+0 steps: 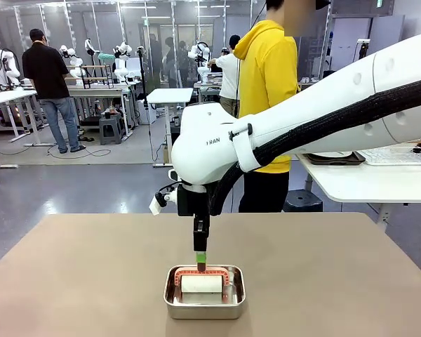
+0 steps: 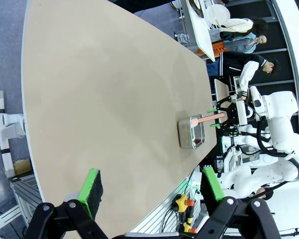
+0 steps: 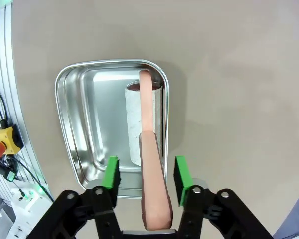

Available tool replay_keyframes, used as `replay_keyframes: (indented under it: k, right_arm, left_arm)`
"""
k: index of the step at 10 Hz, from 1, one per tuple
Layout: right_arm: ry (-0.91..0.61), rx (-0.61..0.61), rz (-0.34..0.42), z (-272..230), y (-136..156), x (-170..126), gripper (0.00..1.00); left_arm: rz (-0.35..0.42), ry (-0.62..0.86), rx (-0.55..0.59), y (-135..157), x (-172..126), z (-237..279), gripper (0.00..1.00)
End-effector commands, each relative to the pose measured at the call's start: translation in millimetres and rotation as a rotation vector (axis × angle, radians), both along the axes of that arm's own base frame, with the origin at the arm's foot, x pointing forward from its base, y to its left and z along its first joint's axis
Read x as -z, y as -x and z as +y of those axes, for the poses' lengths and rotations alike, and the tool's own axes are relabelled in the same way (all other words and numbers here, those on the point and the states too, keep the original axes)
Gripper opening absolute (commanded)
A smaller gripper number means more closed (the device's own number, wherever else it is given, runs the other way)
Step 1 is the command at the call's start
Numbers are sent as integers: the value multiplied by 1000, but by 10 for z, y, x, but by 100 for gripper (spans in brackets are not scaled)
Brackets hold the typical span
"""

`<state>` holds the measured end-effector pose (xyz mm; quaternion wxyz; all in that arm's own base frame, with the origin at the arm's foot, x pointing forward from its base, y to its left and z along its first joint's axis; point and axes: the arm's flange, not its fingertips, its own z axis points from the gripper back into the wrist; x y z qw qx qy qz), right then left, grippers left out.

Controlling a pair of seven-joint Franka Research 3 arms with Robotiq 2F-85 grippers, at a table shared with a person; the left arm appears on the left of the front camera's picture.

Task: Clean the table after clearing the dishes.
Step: When the right (or left) Handle tray is removed, use the right hand (or left hand) to clean the right (or left) side of the table with the Lint Roller.

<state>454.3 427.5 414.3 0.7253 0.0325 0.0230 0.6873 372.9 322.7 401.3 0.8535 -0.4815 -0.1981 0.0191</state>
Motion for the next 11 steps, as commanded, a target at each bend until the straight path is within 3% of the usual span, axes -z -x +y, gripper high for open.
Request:
replay_keyframes:
  k: [1,2,3,4,8,11]
  right_arm:
    - [16,26,-21,14,80,-18,40]
    - [19,26,-21,23,91,-33,4]
    - [25,28,-21,31,99,-36,21]
    - [30,29,-20,41,102,-50,0]
    - [45,43,-25,24,150,-195,0]
    - [52,134,-23,28,359,-794,0]
  left_arm:
    - [2,1,4,46,-27,15,100]
    - [2,1,4,46,-27,15,100]
    - [2,1,4,46,-27,15,100]
    - [2,1,4,46,-27,15,100]
    - [2,1,4,46,-27,15,100]
    - [2,1,4,46,-27,15,100]
